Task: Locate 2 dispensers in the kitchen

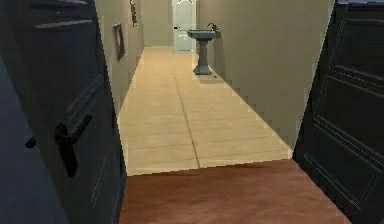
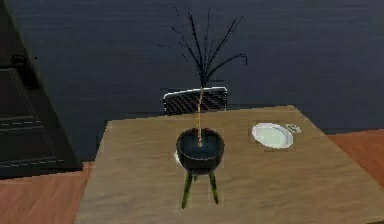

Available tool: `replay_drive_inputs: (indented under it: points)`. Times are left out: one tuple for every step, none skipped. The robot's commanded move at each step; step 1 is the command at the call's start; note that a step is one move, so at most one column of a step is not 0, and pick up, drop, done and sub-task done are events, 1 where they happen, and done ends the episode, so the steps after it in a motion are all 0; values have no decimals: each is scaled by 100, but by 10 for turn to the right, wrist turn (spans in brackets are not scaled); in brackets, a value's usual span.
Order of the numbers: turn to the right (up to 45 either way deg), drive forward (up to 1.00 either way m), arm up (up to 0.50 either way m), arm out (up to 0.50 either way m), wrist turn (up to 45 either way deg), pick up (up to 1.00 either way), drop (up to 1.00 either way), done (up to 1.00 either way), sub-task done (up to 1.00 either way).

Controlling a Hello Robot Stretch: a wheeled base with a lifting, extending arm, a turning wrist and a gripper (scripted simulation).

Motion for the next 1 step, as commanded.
replay_drive_inputs:
  points:
    - [0, 50, 0, 0, 0, 0, 0, 0, 0]
